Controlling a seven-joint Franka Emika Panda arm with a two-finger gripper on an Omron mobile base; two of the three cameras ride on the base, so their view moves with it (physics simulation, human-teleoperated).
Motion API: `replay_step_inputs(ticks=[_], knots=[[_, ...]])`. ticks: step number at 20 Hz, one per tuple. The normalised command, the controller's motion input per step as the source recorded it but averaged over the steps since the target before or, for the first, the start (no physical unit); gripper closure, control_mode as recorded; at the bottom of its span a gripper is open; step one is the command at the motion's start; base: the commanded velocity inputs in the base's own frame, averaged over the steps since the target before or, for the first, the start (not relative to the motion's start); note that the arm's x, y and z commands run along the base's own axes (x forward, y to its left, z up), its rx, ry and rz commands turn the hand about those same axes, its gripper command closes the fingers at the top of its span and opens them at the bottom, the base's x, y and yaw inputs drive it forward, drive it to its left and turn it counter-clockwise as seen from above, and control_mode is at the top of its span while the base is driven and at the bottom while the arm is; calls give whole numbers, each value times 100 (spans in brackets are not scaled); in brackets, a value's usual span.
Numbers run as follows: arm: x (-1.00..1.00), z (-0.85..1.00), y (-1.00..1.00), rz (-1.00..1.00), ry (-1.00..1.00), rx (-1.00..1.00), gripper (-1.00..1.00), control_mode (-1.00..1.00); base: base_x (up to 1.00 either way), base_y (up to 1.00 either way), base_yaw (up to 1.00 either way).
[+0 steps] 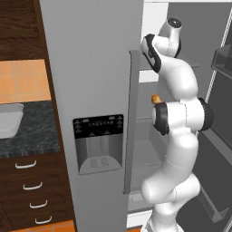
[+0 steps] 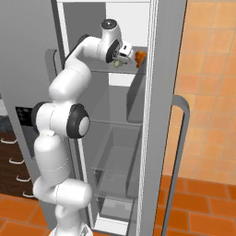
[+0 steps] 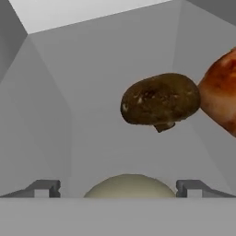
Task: Place one mushroom and one chicken drumstick in each tupperware on the nearby counter, to pack two identical lunches.
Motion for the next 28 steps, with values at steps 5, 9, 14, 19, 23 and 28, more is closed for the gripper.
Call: replay_step_inputs(ticks=[5,9,14,19,23,28], knots=[[-4,-29,0,0,4,0,100,-100,0,0,0],[-14,-31,0,0,0,0,100,-100,0,0,0],[-42,-28,3,0,-12,0,100,-100,0,0,0],[-59,-16,0,0,-30,0,100,-100,0,0,0],[-100,14,0,-3,-1,0,100,-100,0,0,0],[-100,9,7,0,10,0,100,-100,0,0,0]])
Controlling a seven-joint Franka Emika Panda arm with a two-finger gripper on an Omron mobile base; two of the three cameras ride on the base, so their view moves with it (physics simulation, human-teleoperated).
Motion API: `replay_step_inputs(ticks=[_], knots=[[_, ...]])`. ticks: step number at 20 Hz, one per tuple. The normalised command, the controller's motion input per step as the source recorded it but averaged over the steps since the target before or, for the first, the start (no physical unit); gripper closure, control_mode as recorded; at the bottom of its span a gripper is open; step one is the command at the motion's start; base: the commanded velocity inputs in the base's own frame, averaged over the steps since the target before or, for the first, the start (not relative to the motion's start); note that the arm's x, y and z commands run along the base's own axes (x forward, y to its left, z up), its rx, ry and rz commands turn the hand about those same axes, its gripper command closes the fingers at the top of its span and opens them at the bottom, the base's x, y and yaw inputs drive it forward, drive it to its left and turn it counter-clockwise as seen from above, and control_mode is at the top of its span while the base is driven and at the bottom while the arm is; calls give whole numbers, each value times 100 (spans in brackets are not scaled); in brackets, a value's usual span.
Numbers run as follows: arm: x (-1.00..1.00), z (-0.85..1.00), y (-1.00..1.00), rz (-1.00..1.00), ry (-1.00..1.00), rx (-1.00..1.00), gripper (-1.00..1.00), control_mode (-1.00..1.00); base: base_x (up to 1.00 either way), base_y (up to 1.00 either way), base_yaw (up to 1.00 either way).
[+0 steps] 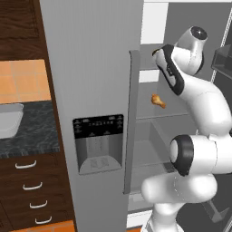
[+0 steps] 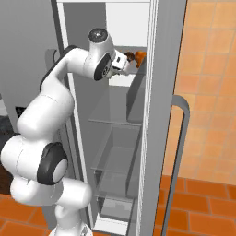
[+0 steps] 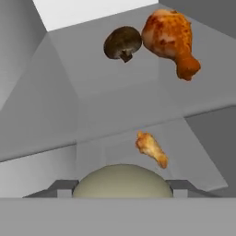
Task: Place one mushroom and one chicken drumstick in each tupperware on the nearby counter, to pack two identical lunches.
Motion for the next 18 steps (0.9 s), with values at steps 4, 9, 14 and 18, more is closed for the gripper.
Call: replay_step_inputs(ticks=[4,9,14,18], knots=[[-99,-42,5,0,11,0,100,-100,0,0,0],[-100,-57,38,0,9,-9,100,-100,0,0,0],[-99,-44,29,4,9,-7,100,-100,0,0,0],[-87,-54,10,1,7,0,100,-100,0,0,0]])
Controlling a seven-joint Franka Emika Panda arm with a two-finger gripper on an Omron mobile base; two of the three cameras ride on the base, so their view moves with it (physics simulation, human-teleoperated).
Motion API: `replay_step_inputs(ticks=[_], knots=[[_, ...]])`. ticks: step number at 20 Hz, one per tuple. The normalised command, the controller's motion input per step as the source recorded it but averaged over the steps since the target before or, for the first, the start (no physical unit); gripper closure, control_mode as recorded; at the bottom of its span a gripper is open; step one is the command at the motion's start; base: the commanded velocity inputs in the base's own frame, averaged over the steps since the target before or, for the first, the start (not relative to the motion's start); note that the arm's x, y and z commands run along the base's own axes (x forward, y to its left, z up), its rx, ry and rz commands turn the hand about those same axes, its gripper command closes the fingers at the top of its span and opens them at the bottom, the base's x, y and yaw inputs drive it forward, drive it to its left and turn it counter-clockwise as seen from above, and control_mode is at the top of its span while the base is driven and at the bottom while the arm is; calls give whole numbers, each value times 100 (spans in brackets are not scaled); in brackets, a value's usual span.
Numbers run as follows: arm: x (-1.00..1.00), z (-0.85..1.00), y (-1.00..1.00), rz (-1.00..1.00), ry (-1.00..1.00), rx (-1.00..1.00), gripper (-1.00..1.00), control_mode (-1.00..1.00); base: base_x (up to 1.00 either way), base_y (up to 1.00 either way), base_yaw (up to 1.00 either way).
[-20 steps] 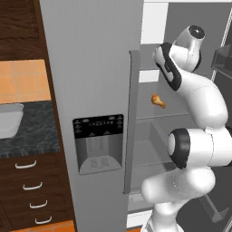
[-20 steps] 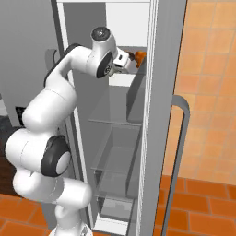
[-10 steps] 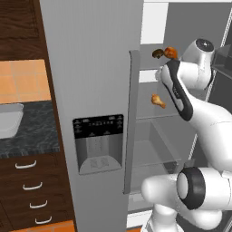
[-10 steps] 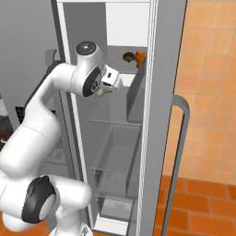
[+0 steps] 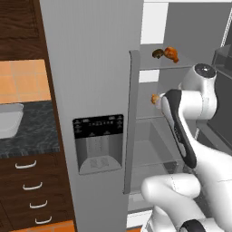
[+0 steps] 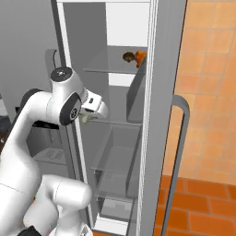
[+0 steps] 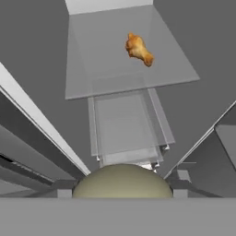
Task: Place one mushroom and one chicken drumstick in each tupperware on the nearby counter, to pack two identical lunches.
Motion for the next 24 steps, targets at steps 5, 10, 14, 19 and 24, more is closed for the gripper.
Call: replay_step_inputs(ticks=[5,10,14,19,24], knots=[[-62,-50,41,0,0,0,100,-100,0,0,0],[-23,-21,19,0,2,0,100,-100,0,0,0],[0,0,0,0,0,0,100,-100,0,0,0],[-13,0,4,0,0,0,100,100,-12,8,1],[0,0,0,0,0,0,100,100,-43,89,5]])
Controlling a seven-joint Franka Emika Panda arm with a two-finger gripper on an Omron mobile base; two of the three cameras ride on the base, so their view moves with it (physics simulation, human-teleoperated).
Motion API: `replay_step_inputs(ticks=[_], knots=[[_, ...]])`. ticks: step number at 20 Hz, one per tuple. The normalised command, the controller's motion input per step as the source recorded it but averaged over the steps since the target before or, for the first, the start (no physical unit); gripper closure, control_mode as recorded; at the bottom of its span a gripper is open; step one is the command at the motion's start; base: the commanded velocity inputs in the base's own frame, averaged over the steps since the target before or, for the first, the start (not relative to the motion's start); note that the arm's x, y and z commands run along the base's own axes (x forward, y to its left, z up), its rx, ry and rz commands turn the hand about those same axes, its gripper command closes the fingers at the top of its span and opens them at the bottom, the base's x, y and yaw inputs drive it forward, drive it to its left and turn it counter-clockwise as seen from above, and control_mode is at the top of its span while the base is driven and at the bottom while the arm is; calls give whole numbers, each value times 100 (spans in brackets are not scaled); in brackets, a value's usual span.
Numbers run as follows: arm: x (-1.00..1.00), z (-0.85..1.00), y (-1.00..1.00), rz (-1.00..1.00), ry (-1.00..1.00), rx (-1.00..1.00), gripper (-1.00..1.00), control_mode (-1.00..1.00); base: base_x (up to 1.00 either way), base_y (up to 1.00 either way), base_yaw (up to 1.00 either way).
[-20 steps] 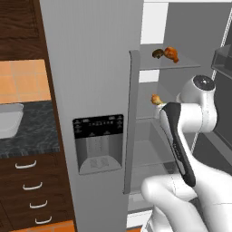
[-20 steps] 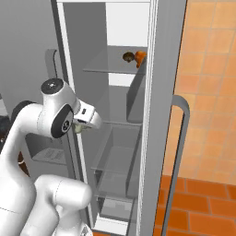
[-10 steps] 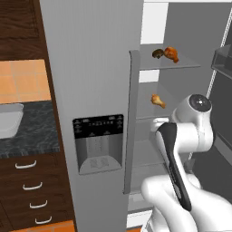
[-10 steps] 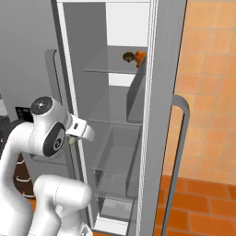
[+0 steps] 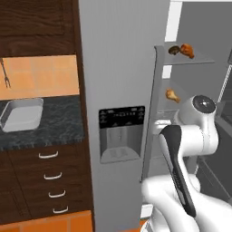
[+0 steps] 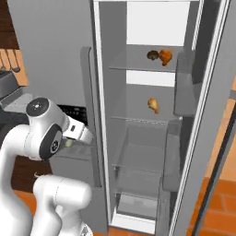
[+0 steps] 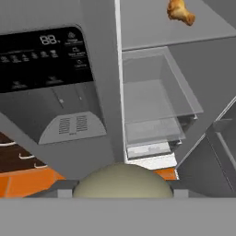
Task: Place one mushroom and one chicken drumstick in each tupperware on the nearby counter, to pack two identical lunches.
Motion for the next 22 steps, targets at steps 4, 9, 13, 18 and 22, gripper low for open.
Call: replay_step_inputs(ticks=[4,9,13,18,22], knots=[[0,0,0,0,0,0,100,100,-2,100,2],[0,0,0,0,0,0,100,100,0,100,9],[0,0,0,0,0,0,100,100,14,100,9],[0,0,0,0,0,0,100,100,48,100,2],[0,0,0,0,0,0,100,100,59,100,0]])
